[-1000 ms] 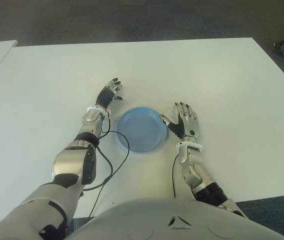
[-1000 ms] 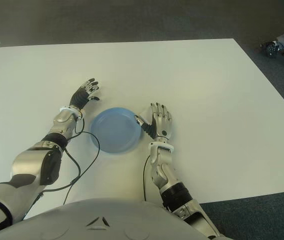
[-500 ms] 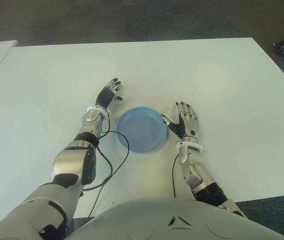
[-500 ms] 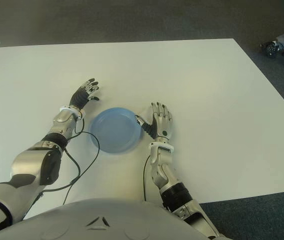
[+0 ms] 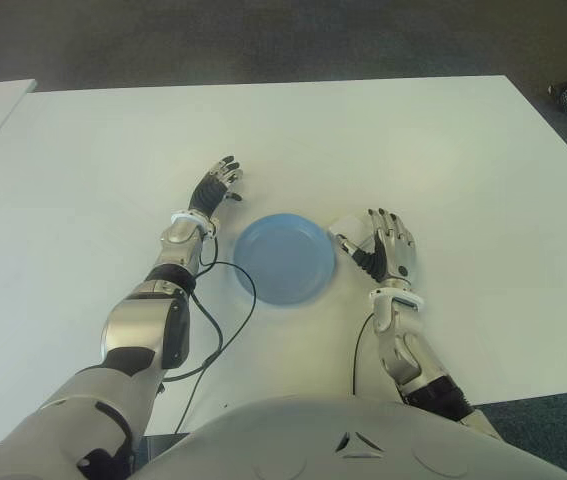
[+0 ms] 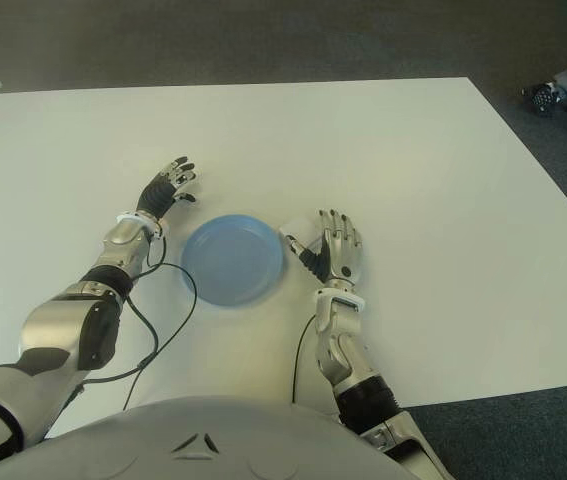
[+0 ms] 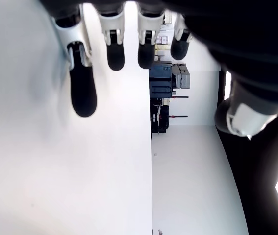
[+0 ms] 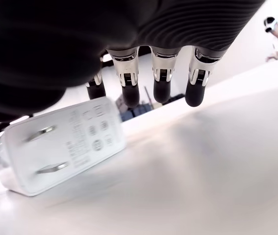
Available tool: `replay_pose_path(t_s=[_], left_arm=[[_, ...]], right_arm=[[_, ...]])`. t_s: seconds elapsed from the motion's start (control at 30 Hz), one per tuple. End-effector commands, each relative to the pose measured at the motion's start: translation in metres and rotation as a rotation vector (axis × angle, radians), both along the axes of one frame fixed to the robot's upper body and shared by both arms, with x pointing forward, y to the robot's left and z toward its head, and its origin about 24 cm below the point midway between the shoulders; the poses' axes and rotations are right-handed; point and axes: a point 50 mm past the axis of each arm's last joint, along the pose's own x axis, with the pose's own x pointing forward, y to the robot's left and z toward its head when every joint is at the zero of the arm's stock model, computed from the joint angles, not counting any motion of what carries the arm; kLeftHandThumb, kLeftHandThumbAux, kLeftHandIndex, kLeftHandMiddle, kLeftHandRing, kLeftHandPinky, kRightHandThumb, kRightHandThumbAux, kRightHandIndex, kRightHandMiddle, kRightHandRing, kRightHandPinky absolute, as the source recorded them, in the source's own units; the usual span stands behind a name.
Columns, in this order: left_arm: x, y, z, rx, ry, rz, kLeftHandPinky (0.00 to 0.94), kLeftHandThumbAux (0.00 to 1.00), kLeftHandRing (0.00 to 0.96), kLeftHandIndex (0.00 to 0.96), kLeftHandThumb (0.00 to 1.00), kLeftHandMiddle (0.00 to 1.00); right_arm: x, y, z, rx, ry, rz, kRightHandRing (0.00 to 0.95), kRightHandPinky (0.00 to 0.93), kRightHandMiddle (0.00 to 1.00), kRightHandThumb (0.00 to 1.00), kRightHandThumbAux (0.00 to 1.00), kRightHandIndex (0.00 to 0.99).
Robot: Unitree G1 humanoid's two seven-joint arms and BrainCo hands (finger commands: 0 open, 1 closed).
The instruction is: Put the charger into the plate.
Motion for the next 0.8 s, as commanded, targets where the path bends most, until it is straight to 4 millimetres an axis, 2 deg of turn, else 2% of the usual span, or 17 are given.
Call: replay_pose_path(t_s=[0.03, 0.8], left_arm=[[-0.0185, 0.0015, -0.0249, 0.002, 0.132, -0.010, 0.139, 0.511, 0.119, 0.041, 0.000, 0.105], [-0.0187, 0.0013, -0.0248, -0.002, 0.127, -0.014, 0.134, 0.517, 0.116, 0.031, 0.000, 0.103]], right_arm=[[-0.0007, -0.0012, 0.0038, -0.017, 0.014, -0.006, 0.000, 0.000, 0.000, 0.289, 0.191, 0.000], [-0.0006, -0.0016, 0.0125, -0.030, 0.072, -0.014, 0.000, 0.000, 0.000, 0.285, 0.189, 0.000]])
